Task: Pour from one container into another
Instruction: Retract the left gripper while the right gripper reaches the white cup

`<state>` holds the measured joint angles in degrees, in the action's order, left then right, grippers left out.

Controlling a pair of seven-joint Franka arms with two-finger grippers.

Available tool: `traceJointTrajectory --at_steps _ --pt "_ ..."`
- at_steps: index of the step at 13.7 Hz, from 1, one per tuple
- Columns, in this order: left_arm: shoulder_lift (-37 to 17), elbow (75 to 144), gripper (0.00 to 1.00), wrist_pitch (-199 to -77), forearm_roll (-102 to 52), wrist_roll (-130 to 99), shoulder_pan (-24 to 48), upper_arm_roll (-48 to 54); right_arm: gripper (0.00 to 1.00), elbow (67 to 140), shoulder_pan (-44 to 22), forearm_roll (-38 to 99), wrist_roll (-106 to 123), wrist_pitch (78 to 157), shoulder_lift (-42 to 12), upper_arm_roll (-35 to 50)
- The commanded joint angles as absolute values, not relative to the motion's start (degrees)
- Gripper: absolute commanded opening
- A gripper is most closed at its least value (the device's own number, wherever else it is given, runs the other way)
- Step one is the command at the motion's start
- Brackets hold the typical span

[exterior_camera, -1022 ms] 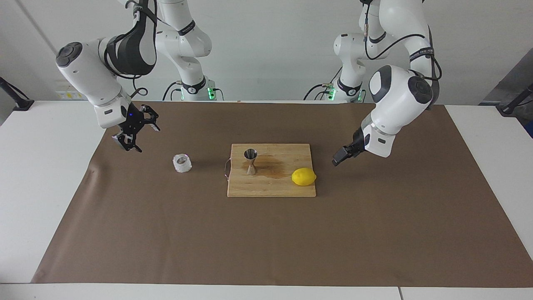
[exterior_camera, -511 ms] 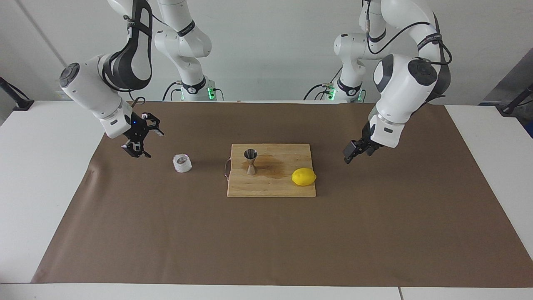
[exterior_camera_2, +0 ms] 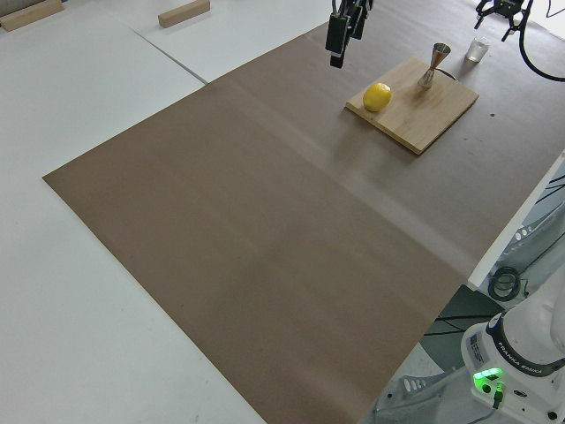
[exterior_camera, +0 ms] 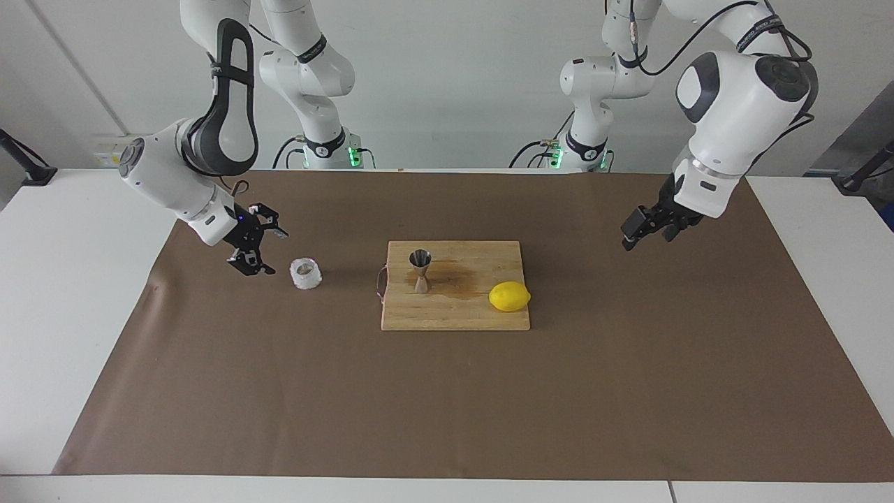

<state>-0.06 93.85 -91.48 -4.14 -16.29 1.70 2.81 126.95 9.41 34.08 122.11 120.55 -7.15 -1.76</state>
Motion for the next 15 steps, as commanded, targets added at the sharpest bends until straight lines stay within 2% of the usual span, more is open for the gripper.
traceJointTrajectory --at_steps 1,5,9,10,11,13,14,15 --pt "-1.7 89.4 1.00 -85.3 -1.8 -11.9 1.6 1.9 1.00 127.3 9.9 39.3 128.1 121.7 -9.8 -1.2" --pt "-1.7 89.5 1.00 -87.3 -2.5 -11.7 2.0 1.4 1.00 126.9 9.8 43.0 132.4 121.4 -13.1 -1.1" --pt "-1.8 89.5 1.00 -87.8 -2.5 -14.0 2.1 1.5 1.00 126.7 9.5 44.4 133.2 121.4 -13.5 -1.0" --pt "-1.6 89.5 1.00 -87.5 -2.5 -14.0 2.1 1.5 0.84 126.7 9.5 44.8 133.2 121.4 -13.5 -1.0" --pt "-1.2 89.5 1.00 -87.1 -2.5 -14.0 2.5 1.4 0.63 126.7 9.2 45.3 133.2 121.4 -13.5 -0.9" --pt "-0.8 89.2 1.00 -86.1 -2.5 -14.0 3.0 1.3 0.32 126.7 7.9 46.8 133.2 121.4 -13.5 -0.9" --pt "-0.4 89.1 1.00 -84.4 -2.5 -14.0 2.9 1.1 0.11 126.7 7.8 47.4 133.0 121.4 -13.5 -0.9" --pt "-0.2 89.2 1.00 -84.0 -2.5 -14.0 2.8 0.9 0.00 126.7 7.8 47.9 132.9 121.4 -13.5 -0.9"
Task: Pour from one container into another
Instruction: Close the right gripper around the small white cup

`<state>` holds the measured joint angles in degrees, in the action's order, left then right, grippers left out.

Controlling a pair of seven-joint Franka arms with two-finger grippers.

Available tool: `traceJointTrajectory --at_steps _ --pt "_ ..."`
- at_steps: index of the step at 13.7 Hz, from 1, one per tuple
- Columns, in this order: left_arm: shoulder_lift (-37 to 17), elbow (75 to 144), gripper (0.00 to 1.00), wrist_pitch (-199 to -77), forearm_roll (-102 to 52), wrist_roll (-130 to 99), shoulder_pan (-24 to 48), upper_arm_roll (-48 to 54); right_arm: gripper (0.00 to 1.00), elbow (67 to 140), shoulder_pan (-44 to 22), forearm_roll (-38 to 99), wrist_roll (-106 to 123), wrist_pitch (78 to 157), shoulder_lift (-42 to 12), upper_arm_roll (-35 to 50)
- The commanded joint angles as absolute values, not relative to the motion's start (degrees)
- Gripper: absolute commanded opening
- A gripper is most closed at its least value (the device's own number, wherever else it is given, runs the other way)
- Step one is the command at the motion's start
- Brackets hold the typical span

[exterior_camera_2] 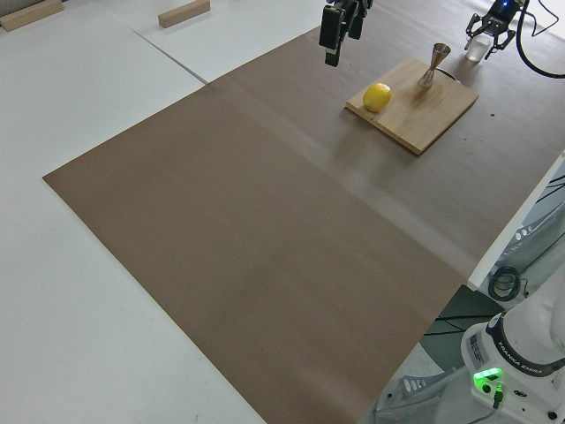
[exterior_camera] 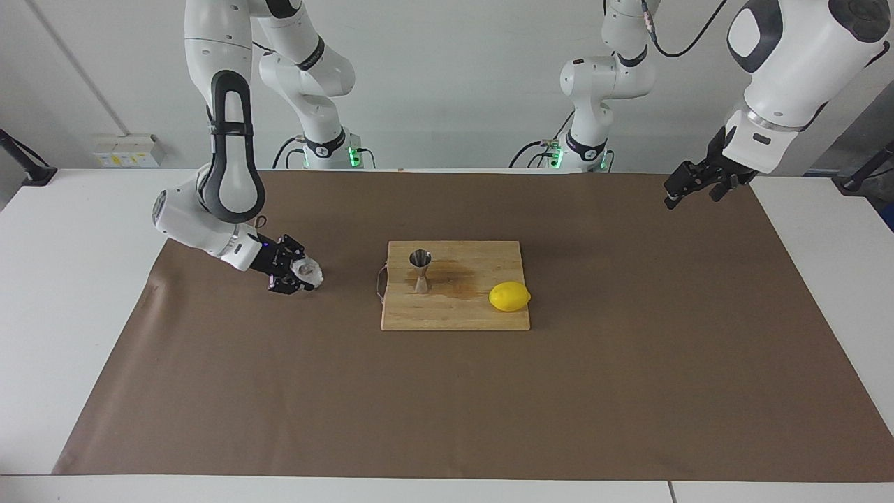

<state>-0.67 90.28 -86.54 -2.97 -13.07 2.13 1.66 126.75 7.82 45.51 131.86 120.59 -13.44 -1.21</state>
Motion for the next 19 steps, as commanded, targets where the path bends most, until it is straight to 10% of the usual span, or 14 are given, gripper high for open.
traceJointTrajectory --at_steps 1,19 --pt "0.0 89.8 1.00 -84.9 -2.5 -13.8 2.7 0.7 0.00 126.4 7.8 48.1 132.8 121.4 -13.4 -0.9" --pt "0.4 91.4 1.00 -92.4 -1.5 -1.8 2.9 1.1 0.00 115.5 -10.2 31.6 92.0 123.7 -8.1 -0.8"
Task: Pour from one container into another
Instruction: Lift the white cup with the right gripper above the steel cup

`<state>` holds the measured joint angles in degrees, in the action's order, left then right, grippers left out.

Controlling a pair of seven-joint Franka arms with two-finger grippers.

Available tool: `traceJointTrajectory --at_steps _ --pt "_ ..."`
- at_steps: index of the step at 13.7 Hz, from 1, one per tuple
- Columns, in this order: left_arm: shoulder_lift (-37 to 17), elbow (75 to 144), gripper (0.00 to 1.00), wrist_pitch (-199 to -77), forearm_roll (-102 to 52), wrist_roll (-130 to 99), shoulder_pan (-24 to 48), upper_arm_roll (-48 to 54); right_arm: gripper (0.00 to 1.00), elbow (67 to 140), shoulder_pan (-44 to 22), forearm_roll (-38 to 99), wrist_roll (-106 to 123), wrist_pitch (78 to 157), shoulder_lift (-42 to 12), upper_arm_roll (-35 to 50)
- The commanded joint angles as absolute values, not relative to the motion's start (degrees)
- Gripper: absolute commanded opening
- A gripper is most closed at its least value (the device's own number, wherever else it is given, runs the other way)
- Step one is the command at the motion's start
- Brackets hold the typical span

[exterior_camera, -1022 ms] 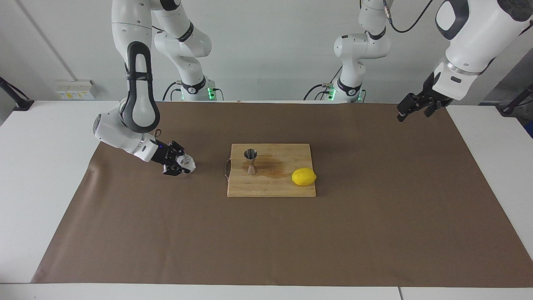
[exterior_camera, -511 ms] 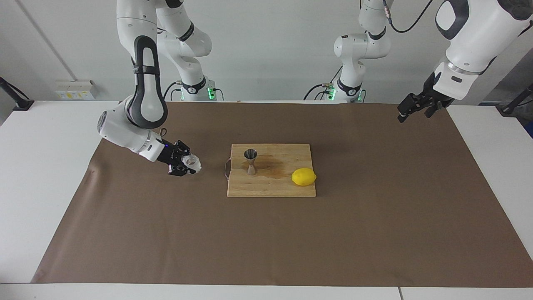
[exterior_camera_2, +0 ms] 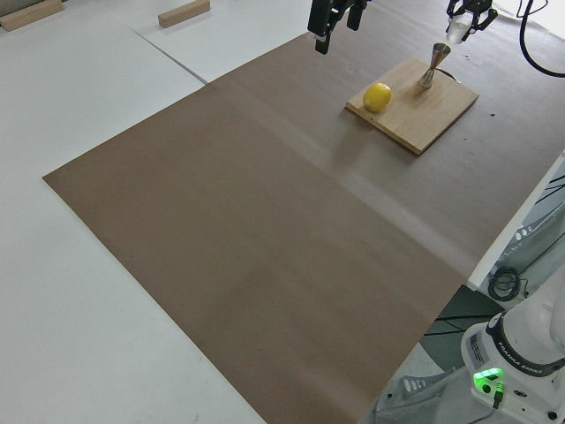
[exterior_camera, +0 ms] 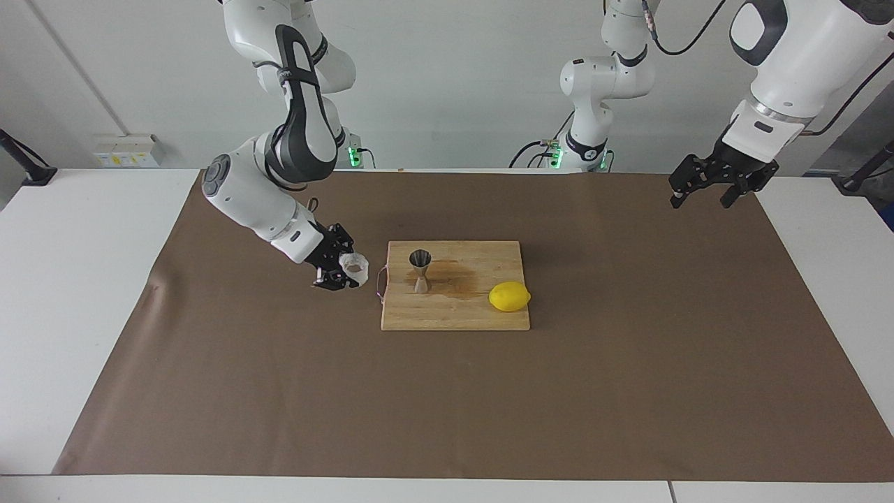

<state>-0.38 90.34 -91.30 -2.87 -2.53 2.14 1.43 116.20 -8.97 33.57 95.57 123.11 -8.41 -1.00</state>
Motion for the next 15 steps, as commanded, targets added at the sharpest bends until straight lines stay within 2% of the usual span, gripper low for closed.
traceJointTrajectory --at_steps 1,11,15 --pt "0.4 91.5 1.00 -92.2 -1.5 -1.8 2.9 1.1 0.00 115.1 -11.1 31.4 90.4 123.7 -8.1 -0.8" --pt "0.5 91.6 1.00 -91.5 -1.6 -1.9 2.2 1.1 0.00 109.2 -20.6 12.1 72.1 123.6 -8.9 -0.7" --pt "0.5 91.6 1.00 -91.5 -1.5 -1.9 2.2 1.1 0.00 108.3 -21.8 7.3 69.8 123.5 -8.9 -0.7"
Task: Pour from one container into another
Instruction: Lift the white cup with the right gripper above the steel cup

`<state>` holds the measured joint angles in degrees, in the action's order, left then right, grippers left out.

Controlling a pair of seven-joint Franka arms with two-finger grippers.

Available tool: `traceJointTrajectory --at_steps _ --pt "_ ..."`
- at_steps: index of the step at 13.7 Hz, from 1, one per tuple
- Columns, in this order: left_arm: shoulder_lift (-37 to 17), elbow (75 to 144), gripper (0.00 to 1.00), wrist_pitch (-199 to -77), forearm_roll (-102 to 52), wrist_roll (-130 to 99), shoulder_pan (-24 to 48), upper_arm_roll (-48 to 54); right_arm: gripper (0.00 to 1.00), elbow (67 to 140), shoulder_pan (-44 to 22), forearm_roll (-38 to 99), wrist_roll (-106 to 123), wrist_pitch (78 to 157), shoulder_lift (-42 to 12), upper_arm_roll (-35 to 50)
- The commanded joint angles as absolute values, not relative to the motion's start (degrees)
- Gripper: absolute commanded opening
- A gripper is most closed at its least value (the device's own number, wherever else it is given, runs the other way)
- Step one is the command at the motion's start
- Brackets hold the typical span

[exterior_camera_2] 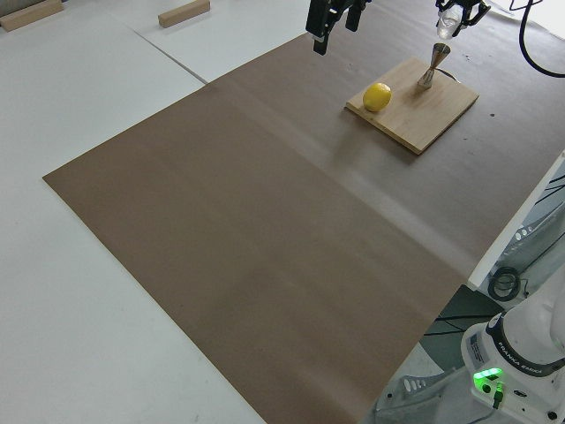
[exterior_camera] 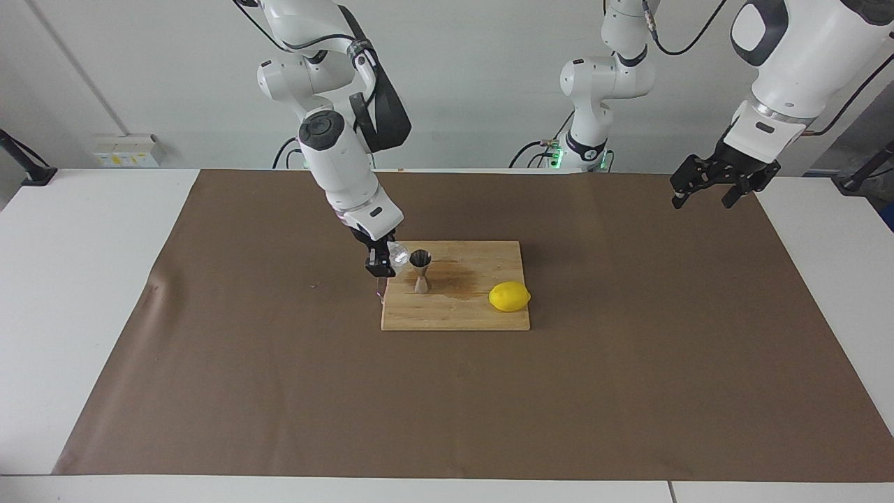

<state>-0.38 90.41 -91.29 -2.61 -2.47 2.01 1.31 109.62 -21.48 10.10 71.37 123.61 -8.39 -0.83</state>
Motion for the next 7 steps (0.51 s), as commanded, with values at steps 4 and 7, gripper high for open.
traceJointTrajectory --at_steps 4,7 --pt "0.5 91.6 1.00 -91.5 -1.6 -1.9 2.2 1.1 0.00 107.4 -24.4 -0.2 66.2 123.3 -9.0 -0.7" --pt "0.5 91.6 1.00 -91.5 -1.5 -1.9 2.2 1.1 0.00 107.4 -24.8 -3.8 66.1 123.1 -9.0 -0.7"
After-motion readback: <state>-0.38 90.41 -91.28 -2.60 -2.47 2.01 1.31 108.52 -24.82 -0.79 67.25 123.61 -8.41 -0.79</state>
